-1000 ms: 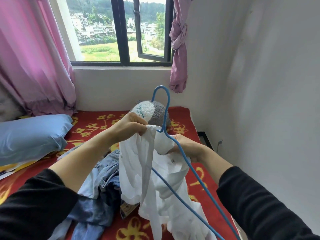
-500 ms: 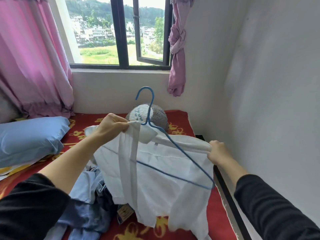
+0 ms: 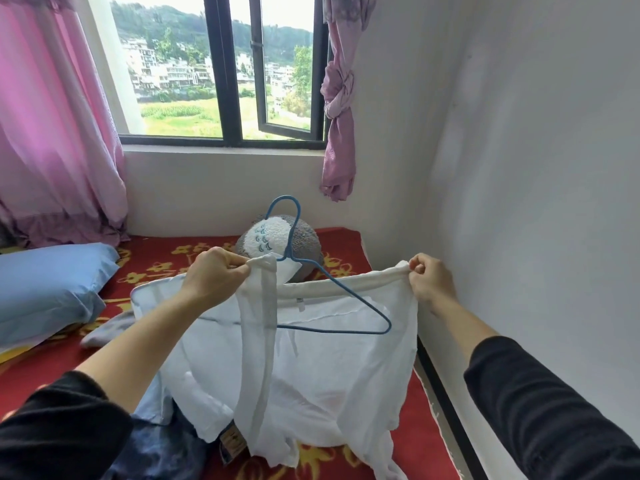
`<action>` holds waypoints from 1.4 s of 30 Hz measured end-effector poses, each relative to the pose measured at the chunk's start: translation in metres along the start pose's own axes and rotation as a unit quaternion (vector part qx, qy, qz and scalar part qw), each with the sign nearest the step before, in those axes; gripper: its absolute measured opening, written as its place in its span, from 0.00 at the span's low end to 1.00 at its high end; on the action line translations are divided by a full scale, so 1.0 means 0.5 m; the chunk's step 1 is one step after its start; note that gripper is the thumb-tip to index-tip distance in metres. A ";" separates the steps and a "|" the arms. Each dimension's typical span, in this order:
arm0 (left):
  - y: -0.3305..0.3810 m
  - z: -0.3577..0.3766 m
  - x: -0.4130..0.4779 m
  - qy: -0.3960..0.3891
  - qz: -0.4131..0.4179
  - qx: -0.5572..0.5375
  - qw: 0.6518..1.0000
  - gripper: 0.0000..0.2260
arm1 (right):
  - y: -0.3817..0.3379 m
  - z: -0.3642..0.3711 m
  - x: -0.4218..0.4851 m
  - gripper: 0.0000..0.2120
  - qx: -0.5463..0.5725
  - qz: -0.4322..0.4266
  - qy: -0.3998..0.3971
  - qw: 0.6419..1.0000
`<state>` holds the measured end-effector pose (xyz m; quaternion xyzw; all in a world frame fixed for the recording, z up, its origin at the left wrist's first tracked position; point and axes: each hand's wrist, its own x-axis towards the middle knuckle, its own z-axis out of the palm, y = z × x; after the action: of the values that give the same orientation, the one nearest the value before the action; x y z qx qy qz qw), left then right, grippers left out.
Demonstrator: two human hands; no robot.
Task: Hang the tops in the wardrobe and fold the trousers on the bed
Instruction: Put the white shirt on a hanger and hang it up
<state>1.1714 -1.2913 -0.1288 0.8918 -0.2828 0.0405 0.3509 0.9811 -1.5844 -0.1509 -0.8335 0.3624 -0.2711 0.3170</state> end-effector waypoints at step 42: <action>0.010 -0.325 -0.136 0.078 0.034 -0.143 0.986 0.24 | -0.431 0.030 -0.002 0.16 0.125 -0.290 -0.034 0.948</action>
<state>1.1324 -1.1565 -0.0223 0.8166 -0.2872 0.0812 0.4940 1.0838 -1.4630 -0.0047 -0.8649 0.0575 -0.3659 0.3387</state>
